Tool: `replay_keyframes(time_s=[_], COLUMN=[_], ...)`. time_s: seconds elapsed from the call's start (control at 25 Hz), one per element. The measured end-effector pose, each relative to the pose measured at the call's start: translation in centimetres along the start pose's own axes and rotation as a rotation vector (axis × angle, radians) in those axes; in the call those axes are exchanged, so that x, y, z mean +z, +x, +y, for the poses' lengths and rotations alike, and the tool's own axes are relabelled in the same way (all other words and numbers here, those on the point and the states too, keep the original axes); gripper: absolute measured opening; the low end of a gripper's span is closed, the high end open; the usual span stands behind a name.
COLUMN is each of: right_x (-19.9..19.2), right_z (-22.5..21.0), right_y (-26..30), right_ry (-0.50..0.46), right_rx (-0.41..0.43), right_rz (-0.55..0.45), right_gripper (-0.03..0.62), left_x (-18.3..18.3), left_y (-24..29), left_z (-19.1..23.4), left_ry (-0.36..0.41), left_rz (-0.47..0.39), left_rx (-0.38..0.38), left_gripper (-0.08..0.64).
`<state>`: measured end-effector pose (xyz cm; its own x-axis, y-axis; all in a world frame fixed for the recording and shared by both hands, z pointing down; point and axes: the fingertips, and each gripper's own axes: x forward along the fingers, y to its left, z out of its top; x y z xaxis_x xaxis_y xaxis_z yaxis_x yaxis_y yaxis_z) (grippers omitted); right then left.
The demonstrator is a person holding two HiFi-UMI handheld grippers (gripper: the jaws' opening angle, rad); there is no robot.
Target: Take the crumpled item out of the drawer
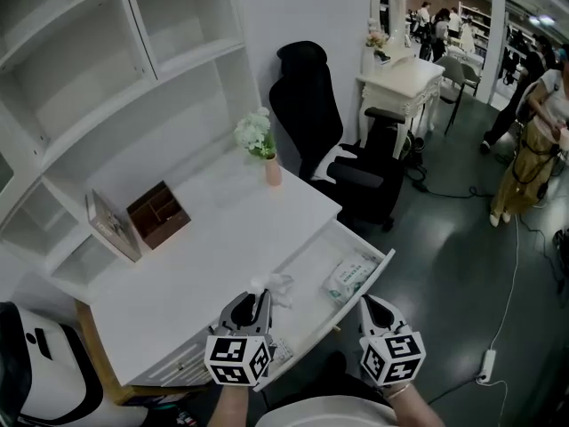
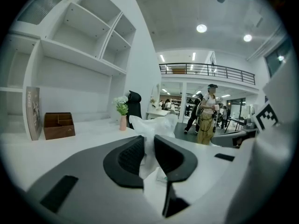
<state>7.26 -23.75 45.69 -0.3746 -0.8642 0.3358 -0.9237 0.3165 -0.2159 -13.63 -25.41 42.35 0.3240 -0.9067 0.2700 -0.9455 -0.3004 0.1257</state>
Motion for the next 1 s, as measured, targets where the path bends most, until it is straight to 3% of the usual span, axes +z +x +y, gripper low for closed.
replay_keyframes(time_s=[1.0], right_x=[-0.71], right_z=[-0.06], right_y=[0.31], right_ry=[-0.002], right_rx=[0.008], right_rz=[0.035], right_gripper=[0.002], left_x=[-0.77], left_y=[0.84], left_z=[-0.17], left_ry=[0.009], left_rz=[0.026], left_rx=[-0.009], left_gripper=[0.061])
